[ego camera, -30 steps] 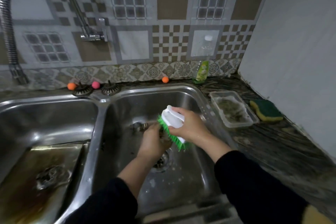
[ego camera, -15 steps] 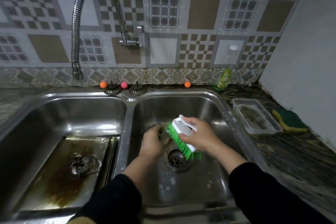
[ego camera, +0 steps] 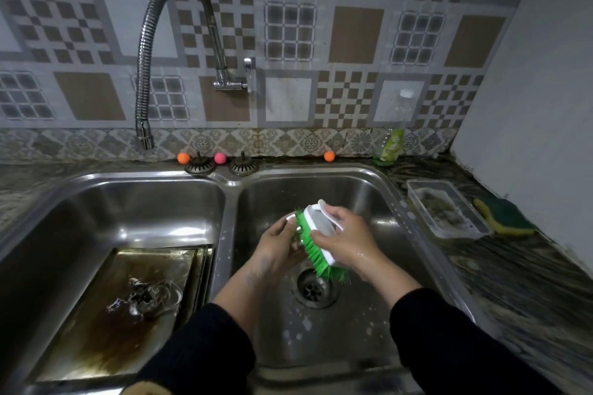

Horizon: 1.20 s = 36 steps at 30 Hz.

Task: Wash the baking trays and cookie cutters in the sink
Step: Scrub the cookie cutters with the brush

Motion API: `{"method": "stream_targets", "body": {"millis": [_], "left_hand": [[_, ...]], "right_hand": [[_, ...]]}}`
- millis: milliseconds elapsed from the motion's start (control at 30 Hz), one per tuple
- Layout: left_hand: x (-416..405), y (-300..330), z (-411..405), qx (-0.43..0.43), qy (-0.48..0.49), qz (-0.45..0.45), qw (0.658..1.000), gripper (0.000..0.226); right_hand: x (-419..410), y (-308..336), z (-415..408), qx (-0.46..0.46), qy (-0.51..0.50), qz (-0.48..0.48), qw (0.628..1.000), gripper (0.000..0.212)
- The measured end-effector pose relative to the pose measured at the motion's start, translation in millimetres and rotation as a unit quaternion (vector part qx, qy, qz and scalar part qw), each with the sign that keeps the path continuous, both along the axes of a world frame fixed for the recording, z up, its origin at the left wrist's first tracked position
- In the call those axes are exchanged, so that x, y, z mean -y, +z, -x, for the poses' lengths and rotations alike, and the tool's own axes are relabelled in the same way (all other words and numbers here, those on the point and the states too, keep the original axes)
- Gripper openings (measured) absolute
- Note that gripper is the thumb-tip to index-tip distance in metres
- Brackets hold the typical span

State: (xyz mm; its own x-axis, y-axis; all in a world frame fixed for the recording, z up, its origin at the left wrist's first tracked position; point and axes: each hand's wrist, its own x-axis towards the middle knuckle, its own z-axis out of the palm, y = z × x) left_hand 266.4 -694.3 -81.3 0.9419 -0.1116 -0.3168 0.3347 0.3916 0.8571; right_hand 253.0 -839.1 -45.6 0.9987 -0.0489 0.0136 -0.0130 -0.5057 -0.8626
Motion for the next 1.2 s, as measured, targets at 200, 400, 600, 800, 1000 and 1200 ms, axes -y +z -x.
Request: {"method": "stream_targets", "body": {"millis": [200, 400, 600, 800, 1000, 1200], "left_hand": [[-8.0, 3.3, -4.1, -0.003, -0.046, 0.005, 0.999, 0.027], [-15.5, 9.8, -6.3, 0.000, -0.042, 0.002, 0.999, 0.028], [-4.5, 9.8, -1.0, 0.008, -0.024, 0.026, 0.999, 0.026], [-20.9, 12.0, -7.3, 0.064, 0.103, -0.231, 0.965, 0.053], [-25.8, 19.6, 2.2, 0.178, 0.008, -0.572, 0.801, 0.030], [-39.4, 33.2, 5.7, 0.167, 0.025, -0.665, 0.727, 0.035]], "right_hand": [[-1.5, 9.6, 9.5, 0.059, 0.048, 0.137, 0.988, 0.069], [-2.2, 9.3, 10.5, 0.059, 0.077, 0.178, 0.979, 0.072], [-9.1, 13.3, 7.2, 0.082, 0.042, 0.151, 0.984, 0.069], [-6.7, 15.9, 15.2, 0.071, 0.048, 0.154, 0.984, 0.069], [-19.5, 35.0, 8.6, 0.094, 0.065, 0.165, 0.980, 0.069], [-40.9, 32.1, 10.7, 0.084, 0.081, 0.197, 0.973, 0.070]]}}
